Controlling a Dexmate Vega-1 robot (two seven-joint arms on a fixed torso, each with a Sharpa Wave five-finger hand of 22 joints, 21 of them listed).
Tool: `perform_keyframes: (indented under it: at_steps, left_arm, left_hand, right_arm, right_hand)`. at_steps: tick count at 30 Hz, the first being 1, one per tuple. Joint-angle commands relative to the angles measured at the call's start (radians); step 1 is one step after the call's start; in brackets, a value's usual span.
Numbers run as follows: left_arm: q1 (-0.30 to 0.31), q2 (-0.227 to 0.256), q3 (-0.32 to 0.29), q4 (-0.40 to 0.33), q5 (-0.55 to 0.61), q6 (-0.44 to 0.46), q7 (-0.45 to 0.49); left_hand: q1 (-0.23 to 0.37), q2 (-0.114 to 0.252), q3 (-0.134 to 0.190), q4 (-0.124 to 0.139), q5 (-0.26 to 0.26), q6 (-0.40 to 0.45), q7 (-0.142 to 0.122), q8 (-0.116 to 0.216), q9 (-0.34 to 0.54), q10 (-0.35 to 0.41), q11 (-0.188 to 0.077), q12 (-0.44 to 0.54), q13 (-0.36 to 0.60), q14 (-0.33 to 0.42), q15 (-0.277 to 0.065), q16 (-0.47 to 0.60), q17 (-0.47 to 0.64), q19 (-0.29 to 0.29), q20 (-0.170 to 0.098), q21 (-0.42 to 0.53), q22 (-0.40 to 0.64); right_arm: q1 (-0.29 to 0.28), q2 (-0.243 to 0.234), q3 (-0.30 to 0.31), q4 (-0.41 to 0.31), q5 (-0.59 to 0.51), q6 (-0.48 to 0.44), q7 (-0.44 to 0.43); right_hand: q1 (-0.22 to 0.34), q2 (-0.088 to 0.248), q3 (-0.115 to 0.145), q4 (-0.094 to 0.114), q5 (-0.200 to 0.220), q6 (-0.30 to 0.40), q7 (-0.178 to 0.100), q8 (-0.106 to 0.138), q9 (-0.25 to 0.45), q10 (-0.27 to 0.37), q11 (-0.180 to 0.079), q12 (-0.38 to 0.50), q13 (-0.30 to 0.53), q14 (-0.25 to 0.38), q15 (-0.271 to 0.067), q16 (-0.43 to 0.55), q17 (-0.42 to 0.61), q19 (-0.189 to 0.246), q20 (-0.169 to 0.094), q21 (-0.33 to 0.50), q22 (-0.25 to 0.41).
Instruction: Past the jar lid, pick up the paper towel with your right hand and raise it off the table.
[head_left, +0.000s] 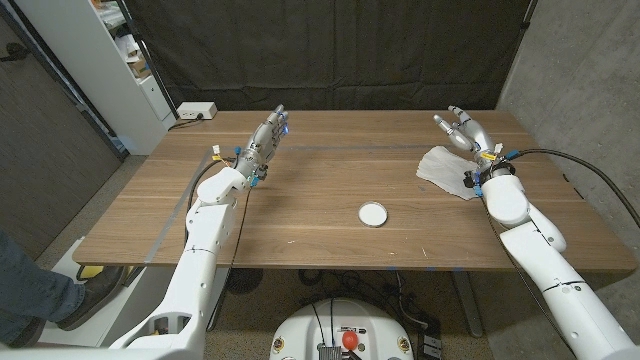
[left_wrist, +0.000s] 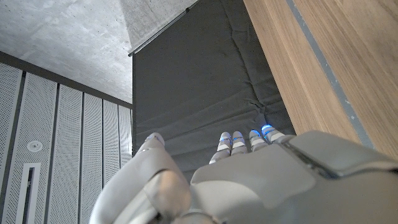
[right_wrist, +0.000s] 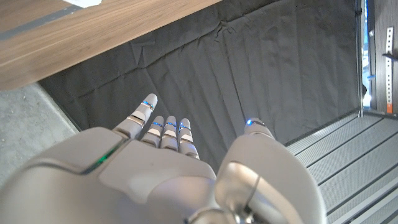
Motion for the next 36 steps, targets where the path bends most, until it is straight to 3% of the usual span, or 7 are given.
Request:
perform_keyframes:
  at_steps: [1,8,19,36]
  left_arm:
    - [0.011,-0.003,-0.007,-0.003,-0.016,-0.006,-0.009]
    - [0.01,-0.004,-0.009,0.005,-0.019,-0.007,-0.013]
    - [0.011,-0.01,-0.011,0.003,-0.025,-0.014,-0.018]
    - [0.015,-0.011,-0.024,0.002,-0.037,-0.01,-0.024]
  left_hand:
    - [0.0,0.009,0.004,-0.006,-0.005,0.005,-0.002,0.003,0.004,-0.006,-0.007,-0.003,0.004,-0.012,-0.007,0.0,0.004,-0.106,0.009,-0.002,0.004]
    - [0.0,0.01,0.004,-0.008,-0.005,0.01,0.0,0.005,0.004,-0.002,-0.008,-0.001,0.005,-0.009,-0.008,0.001,0.004,-0.106,0.013,-0.005,0.004]
    - [0.0,0.011,0.003,-0.009,-0.005,0.015,0.002,0.006,0.004,-0.002,-0.006,-0.001,0.005,-0.007,-0.009,0.002,0.004,-0.106,0.016,-0.008,0.004]
    - [0.0,0.013,0.002,-0.012,-0.006,0.026,0.0,0.009,0.004,0.01,-0.008,0.003,0.005,0.001,-0.008,0.004,0.004,-0.102,0.024,-0.012,0.005]
  right_arm:
    - [-0.017,-0.025,-0.032,-0.036,-0.198,-0.091,-0.075]
    - [-0.023,-0.034,-0.039,-0.04,-0.238,-0.107,-0.09]
    - [-0.031,-0.064,-0.064,-0.089,-0.35,-0.205,-0.074]
    - [-0.017,-0.092,-0.089,-0.115,-0.392,-0.278,-0.007]
  right_hand:
    - [0.008,-0.001,0.004,-0.006,0.006,0.002,-0.009,0.006,0.003,0.003,0.002,0.002,0.002,-0.006,-0.006,0.003,0.0,0.001,-0.008,-0.005,0.005]
    - [0.01,0.002,0.005,-0.007,0.008,0.008,-0.01,0.007,0.003,0.003,0.0,0.002,0.002,-0.01,-0.009,0.002,-0.001,0.0,-0.012,-0.011,0.005]
    - [0.013,0.004,0.006,-0.009,0.01,0.009,-0.014,0.007,0.003,0.003,-0.001,0.002,0.002,-0.01,-0.01,0.002,-0.003,0.002,-0.012,-0.016,0.005]
    - [0.05,0.007,0.015,-0.034,0.018,-0.001,-0.02,0.002,0.004,-0.023,-0.001,-0.006,0.003,-0.016,-0.001,-0.001,-0.014,-0.003,0.0,-0.037,0.006]
